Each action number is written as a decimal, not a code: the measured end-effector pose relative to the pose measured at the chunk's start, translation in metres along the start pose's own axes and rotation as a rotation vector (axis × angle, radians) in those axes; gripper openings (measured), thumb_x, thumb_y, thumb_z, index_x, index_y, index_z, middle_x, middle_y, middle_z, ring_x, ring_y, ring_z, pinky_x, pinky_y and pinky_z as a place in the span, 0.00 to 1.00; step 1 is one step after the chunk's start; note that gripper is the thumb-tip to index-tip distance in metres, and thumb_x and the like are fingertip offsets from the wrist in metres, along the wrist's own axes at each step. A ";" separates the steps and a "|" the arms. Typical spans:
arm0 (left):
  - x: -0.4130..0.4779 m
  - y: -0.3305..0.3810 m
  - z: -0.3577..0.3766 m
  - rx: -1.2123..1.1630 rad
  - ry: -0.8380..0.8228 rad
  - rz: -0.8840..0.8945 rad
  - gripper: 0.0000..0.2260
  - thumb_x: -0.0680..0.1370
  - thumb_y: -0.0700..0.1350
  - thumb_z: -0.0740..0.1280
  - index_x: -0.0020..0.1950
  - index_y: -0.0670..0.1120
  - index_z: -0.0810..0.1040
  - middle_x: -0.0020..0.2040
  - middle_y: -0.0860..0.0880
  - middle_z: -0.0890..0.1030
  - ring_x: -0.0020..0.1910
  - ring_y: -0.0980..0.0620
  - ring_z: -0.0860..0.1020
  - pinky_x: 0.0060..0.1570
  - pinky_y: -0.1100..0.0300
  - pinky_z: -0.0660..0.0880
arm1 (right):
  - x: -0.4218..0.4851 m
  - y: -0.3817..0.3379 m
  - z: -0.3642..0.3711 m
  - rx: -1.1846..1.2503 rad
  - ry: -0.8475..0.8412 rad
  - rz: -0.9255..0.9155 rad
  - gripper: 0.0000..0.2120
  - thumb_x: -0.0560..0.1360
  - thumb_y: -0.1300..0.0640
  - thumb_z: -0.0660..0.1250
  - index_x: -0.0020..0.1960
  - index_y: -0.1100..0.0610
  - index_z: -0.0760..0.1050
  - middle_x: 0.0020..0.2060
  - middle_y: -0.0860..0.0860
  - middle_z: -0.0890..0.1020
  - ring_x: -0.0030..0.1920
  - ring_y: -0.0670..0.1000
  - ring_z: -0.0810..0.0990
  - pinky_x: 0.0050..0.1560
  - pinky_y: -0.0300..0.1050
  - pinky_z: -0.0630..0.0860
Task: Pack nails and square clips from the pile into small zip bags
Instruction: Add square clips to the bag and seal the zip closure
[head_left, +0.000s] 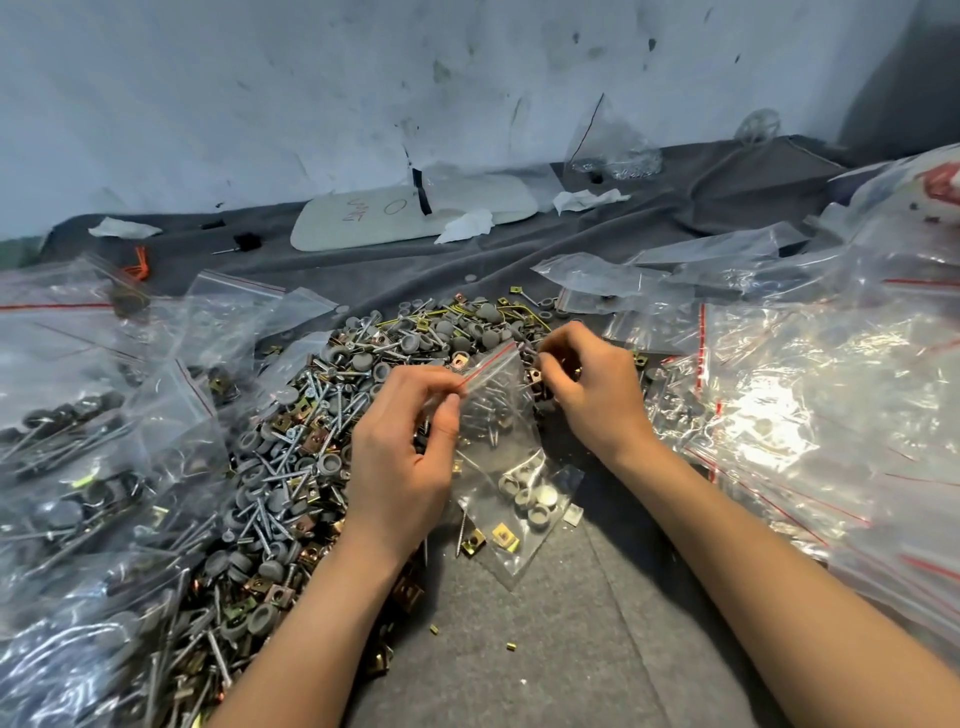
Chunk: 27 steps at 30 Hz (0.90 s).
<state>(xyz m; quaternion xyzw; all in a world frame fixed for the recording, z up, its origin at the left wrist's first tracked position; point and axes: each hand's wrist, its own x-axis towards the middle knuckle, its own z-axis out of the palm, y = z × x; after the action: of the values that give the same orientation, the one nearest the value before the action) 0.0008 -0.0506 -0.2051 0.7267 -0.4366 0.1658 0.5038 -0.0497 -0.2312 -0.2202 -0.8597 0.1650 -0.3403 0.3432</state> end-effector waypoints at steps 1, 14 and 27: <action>0.000 0.000 0.000 -0.002 -0.010 0.005 0.07 0.76 0.35 0.62 0.51 0.45 0.76 0.47 0.47 0.78 0.46 0.57 0.76 0.47 0.65 0.76 | 0.000 -0.003 -0.003 0.073 0.031 0.017 0.02 0.77 0.61 0.67 0.49 0.59 0.77 0.39 0.47 0.79 0.41 0.48 0.78 0.47 0.47 0.77; -0.001 0.002 0.001 0.012 -0.138 -0.005 0.08 0.73 0.34 0.62 0.49 0.39 0.78 0.55 0.48 0.75 0.54 0.59 0.73 0.54 0.72 0.70 | -0.011 -0.039 -0.018 0.397 -0.015 -0.286 0.13 0.72 0.70 0.69 0.54 0.58 0.78 0.44 0.46 0.80 0.43 0.43 0.78 0.45 0.39 0.75; 0.001 0.004 0.000 -0.085 0.056 -0.027 0.06 0.76 0.37 0.59 0.48 0.45 0.73 0.52 0.47 0.77 0.51 0.59 0.75 0.50 0.66 0.73 | -0.007 -0.016 -0.006 -0.045 -0.185 0.025 0.03 0.73 0.59 0.72 0.47 0.56 0.79 0.39 0.46 0.79 0.40 0.44 0.76 0.43 0.36 0.72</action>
<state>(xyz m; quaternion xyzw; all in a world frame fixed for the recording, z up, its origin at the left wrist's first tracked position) -0.0021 -0.0516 -0.2027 0.7054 -0.4192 0.1607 0.5485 -0.0583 -0.2189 -0.2087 -0.8928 0.1509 -0.2515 0.3419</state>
